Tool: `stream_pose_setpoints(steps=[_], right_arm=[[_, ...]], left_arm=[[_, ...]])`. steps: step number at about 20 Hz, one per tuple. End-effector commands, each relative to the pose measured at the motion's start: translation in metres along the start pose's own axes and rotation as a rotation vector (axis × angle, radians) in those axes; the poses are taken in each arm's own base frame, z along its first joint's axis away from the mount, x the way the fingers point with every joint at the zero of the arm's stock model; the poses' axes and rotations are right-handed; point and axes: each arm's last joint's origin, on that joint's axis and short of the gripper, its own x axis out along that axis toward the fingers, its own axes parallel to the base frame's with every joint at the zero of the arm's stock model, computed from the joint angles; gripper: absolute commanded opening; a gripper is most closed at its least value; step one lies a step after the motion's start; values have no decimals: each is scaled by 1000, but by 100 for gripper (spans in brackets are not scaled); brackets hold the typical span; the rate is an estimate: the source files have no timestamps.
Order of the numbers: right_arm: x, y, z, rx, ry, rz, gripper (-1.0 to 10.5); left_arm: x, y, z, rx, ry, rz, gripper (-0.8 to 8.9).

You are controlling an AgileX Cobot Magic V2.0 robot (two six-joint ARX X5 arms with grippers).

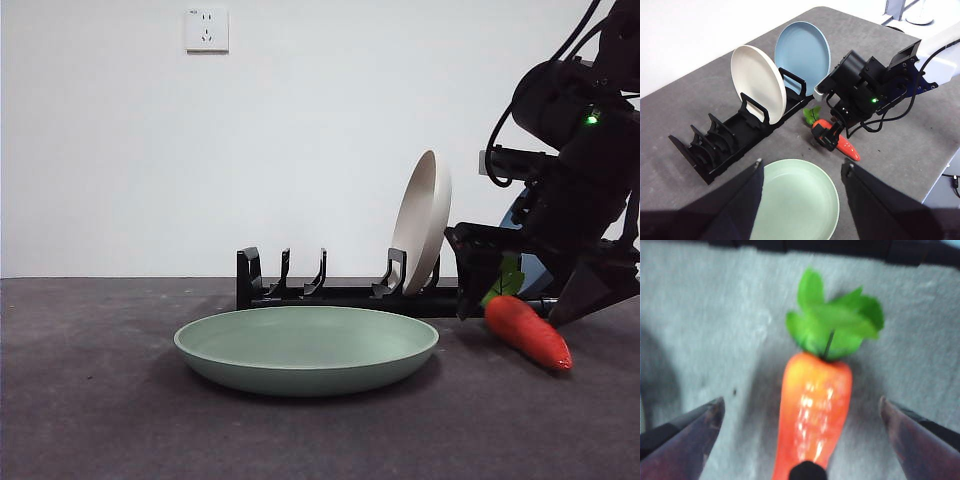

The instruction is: Take the green plate from the plate rack,put the plate on the table,take the carrot from the table,put the carrot in the plate

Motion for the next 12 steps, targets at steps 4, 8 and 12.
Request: stream_pose_setpoints(steps=[4, 8, 12], right_arm=[[7, 0, -4, 24, 24, -7, 337], [8, 0, -4, 33, 26, -4, 148], [8, 0, -4, 39, 27, -3, -12]], left_arm=[[1, -1, -1, -8, 3, 1, 265], [1, -1, -1, -8, 2, 4, 265], [1, -1, -1, -8, 2, 4, 265]])
